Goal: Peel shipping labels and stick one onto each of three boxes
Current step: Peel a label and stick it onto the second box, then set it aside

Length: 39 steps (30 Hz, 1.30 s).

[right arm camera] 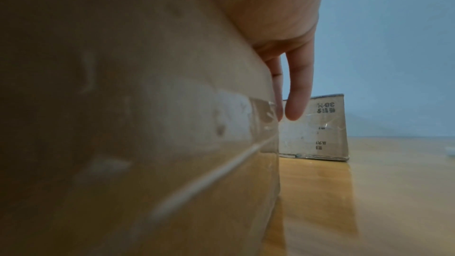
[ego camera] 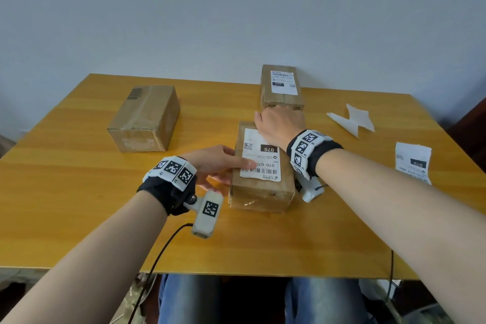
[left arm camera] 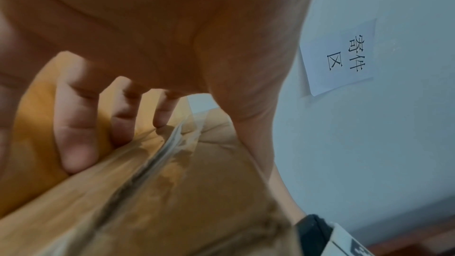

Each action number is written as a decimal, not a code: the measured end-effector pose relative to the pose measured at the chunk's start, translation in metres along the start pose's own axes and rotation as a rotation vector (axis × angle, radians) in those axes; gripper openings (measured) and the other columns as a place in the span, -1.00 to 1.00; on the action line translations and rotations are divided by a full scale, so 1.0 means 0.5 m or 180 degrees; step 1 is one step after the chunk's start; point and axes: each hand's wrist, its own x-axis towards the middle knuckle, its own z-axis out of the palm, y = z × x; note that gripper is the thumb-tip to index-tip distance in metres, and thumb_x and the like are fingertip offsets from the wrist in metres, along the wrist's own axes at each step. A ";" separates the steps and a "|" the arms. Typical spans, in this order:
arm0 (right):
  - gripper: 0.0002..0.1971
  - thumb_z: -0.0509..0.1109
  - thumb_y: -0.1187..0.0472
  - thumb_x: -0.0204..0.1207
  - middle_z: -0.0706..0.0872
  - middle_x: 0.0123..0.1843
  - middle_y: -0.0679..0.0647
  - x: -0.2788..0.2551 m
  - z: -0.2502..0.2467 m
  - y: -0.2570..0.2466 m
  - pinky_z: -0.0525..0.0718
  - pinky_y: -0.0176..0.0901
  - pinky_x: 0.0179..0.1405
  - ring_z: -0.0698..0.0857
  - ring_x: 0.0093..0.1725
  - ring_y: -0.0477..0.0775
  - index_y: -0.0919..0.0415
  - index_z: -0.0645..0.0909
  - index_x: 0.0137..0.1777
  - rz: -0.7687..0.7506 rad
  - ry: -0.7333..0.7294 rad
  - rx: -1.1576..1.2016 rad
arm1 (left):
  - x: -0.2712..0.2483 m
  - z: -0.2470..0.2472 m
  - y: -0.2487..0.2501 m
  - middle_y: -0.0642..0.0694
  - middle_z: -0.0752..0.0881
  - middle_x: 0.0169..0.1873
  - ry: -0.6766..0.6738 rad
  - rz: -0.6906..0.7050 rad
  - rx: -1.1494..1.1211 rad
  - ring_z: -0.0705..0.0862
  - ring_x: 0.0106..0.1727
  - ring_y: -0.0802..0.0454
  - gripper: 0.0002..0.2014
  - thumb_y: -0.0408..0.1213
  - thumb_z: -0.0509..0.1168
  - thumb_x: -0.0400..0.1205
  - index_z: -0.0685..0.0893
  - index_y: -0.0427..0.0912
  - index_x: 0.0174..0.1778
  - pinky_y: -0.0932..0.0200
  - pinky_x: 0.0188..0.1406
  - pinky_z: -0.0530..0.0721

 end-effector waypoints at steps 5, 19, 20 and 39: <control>-0.35 -0.06 -0.08 0.85 0.62 -0.40 0.07 0.017 0.009 0.011 0.49 -0.06 -0.34 0.60 -0.40 0.14 0.20 0.51 -0.42 -0.0018 0.0122 0.0095 | 0.010 0.001 -0.002 -0.02 0.88 0.08 0.0001 0.0023 -0.0051 0.85 0.12 -0.06 -0.28 0.02 0.68 0.42 0.51 0.00 0.43 -0.29 0.13 0.82; -0.47 0.09 0.03 0.76 0.41 -0.53 0.05 0.057 0.024 0.032 0.42 -0.10 -0.43 0.44 -0.51 0.13 0.19 0.34 -0.49 0.0131 0.0236 0.0635 | 0.016 0.004 -0.007 -0.09 0.86 0.13 -0.0069 0.0056 -0.0256 0.83 0.17 -0.10 -0.05 0.05 0.72 0.16 0.40 0.00 0.42 -0.37 0.08 0.82; -0.47 0.10 0.03 0.76 0.42 -0.52 0.06 0.058 0.025 0.033 0.44 -0.10 -0.42 0.44 -0.51 0.14 0.19 0.35 -0.50 0.0144 0.0237 0.0656 | 0.016 0.004 -0.008 -0.09 0.85 0.15 -0.0068 0.0052 -0.0252 0.83 0.18 -0.09 -0.05 0.06 0.71 0.15 0.40 0.00 0.42 -0.36 0.07 0.82; -0.52 0.10 0.22 0.83 0.51 -0.45 0.08 0.006 0.009 0.052 0.39 -0.13 -0.49 0.56 -0.42 0.16 0.24 0.51 -0.38 0.0256 0.0144 0.0469 | -0.048 0.036 -0.023 -0.04 0.84 0.06 0.0868 0.0305 0.0073 0.80 -0.14 0.06 -0.45 0.30 0.50 0.51 0.69 0.02 0.26 0.07 -0.20 0.87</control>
